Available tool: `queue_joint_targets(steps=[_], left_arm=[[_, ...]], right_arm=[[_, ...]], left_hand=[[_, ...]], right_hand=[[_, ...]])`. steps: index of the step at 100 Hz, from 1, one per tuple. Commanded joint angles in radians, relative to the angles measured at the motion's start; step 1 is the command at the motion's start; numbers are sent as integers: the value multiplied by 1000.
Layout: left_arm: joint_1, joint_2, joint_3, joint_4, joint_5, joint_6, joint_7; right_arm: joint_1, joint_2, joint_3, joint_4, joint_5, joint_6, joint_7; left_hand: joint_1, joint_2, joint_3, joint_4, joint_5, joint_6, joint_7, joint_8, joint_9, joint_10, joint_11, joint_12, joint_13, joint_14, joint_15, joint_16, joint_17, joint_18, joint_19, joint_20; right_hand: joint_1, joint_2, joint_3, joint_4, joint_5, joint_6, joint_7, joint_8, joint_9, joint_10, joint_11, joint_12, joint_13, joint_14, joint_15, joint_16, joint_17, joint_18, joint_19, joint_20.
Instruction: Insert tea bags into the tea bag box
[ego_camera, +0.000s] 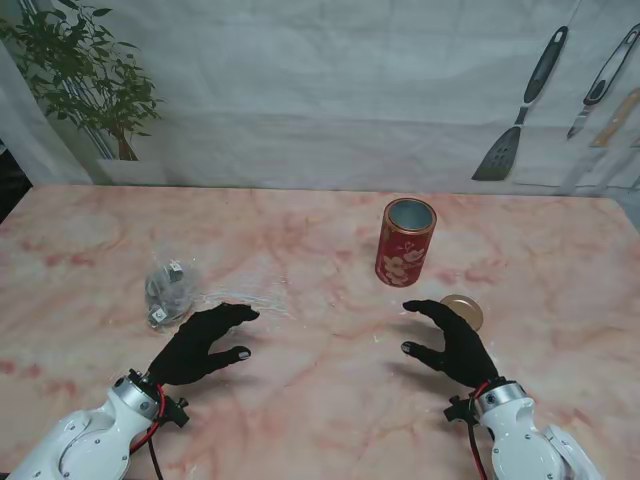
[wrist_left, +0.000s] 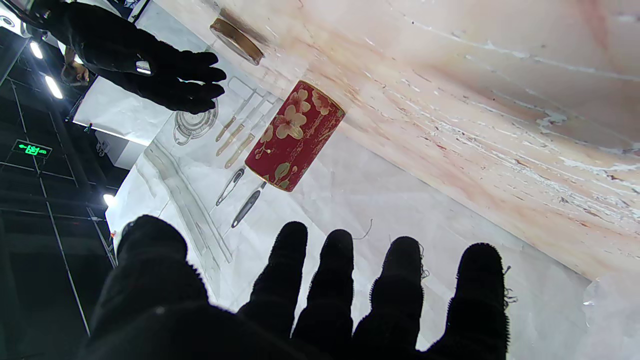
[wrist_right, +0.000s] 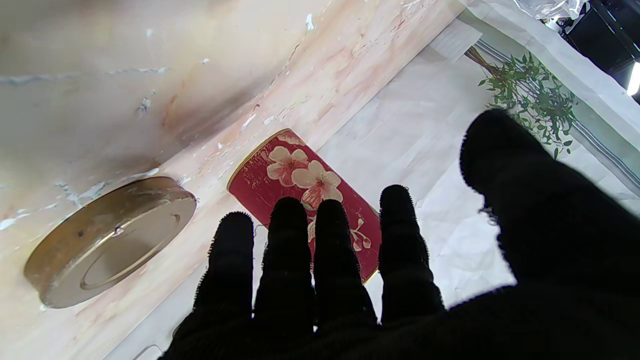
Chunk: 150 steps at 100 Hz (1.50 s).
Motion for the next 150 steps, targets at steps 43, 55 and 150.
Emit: queue_joint_targets(steps=[43, 55, 150], left_arm=[[9, 3, -1, -17, -10, 16, -32], [10, 4, -2, -19, -12, 18, -38], [11, 10, -21, -35, 1, 19, -62]], right_arm=[[4, 6, 35, -44, -15, 35, 52], [13, 10, 48, -61, -38, 57, 65], [183, 21, 94, -117, -124, 262, 129]], left_hand=[[-5, 8, 1, 23, -38, -16, -1, -1, -30, -36, 5, -11, -12, -11, -34, -2, -6, -6, -10, 13], [-4, 8, 1, 23, -39, -19, -2, -2, -30, -35, 5, -12, -12, -11, -34, -2, -7, -5, -10, 13], [-3, 11, -1, 22, -36, -20, -2, -1, -25, -36, 5, -12, -8, -10, -34, -2, -6, -4, -6, 13]], right_hand=[[28, -13, -18, 12, -75, -67, -27, -15, 28, -7, 25, 17, 22, -1, 27, 14, 22, -30, 41, 38], [32, -12, -18, 13, -88, -84, -33, -18, 43, -3, 32, 22, 40, 13, 42, 21, 41, -12, 68, 48], [68, -41, 52, 8, -182, -159, -80, -30, 116, -15, 188, 107, 178, 51, 216, 124, 113, 74, 334, 65]])
